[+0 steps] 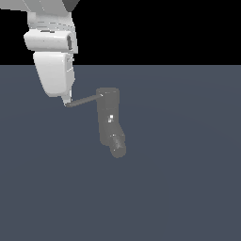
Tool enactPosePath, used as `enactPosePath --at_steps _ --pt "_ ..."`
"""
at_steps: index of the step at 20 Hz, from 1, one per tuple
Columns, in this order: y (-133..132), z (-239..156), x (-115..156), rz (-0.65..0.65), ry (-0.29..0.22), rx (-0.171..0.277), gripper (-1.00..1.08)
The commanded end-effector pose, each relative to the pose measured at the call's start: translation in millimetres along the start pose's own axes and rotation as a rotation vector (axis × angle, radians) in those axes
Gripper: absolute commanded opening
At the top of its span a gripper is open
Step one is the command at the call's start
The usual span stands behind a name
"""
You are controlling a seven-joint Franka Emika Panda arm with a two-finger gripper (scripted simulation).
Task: Turn on the faucet by rotating a designated handle.
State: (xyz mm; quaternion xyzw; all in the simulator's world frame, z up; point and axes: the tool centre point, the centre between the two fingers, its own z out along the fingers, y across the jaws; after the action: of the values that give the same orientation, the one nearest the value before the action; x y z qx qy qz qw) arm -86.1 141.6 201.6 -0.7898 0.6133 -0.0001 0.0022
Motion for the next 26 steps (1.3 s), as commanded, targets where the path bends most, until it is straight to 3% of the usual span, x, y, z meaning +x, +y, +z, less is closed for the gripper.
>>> enactPosePath --at_steps 1,24,26 --pt "7 0 11 0.01 0.002 -0.001 -1.0" --pt "66 -1 67 0.008 0.002 -0.003 -1.0" --pt "62 -1 61 0.0 0.002 -0.002 -1.0"
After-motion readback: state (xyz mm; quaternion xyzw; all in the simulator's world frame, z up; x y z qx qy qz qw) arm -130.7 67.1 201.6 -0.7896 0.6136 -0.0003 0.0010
